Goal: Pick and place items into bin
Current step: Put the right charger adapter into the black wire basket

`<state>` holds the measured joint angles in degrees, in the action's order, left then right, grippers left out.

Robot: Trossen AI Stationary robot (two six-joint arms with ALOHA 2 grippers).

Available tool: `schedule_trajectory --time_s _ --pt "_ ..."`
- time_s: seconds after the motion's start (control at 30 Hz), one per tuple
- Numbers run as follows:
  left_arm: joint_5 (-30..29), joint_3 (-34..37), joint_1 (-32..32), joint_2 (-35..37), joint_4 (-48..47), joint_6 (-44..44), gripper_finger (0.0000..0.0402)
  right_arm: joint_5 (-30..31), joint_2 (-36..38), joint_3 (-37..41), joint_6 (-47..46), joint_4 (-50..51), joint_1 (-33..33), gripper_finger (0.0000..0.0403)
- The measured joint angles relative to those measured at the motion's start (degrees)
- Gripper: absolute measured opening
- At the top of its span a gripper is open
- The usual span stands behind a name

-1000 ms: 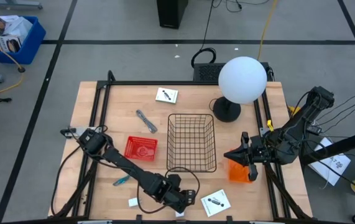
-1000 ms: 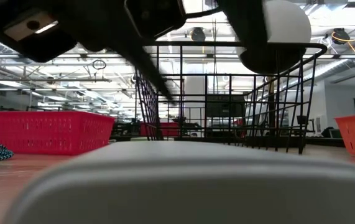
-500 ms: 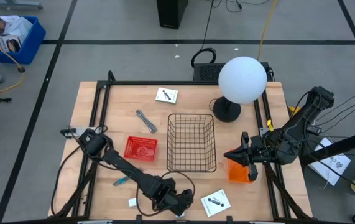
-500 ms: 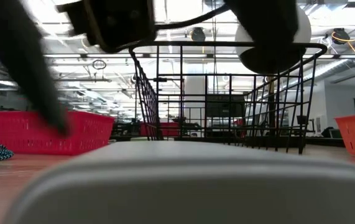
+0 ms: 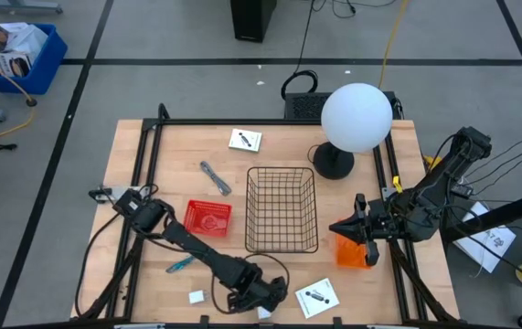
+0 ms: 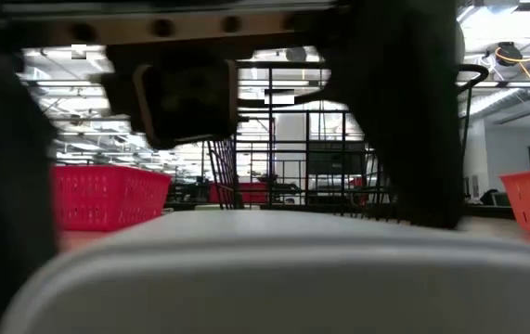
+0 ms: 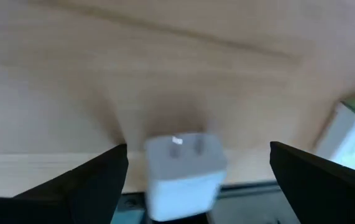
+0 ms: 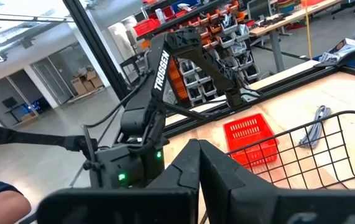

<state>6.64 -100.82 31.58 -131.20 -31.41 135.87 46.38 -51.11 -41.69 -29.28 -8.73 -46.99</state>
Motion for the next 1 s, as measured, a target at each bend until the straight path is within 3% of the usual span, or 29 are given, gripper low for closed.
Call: schedule_trajectory --time_s 0.33,0.47,0.7,1.0 --pt "0.9 -0.1 0.2 -0.4 -0.8 1.9 0.0384 0.0 0.0 0.0 0.0 0.0 0.0 0.0" --pt "1.2 -0.1 0.3 -0.7 -0.8 2.1 0.0328 0.0 0.0 0.0 0.0 0.0 0.0 0.0" --pt "3.1 -0.1 0.3 -1.1 -0.2 2.1 0.0193 0.0 0.0 0.0 0.0 0.0 0.0 0.0" --pt "2.9 -0.1 -1.0 -1.1 -1.3 -2.3 0.0184 0.0 0.0 0.0 0.0 0.0 0.0 0.0"
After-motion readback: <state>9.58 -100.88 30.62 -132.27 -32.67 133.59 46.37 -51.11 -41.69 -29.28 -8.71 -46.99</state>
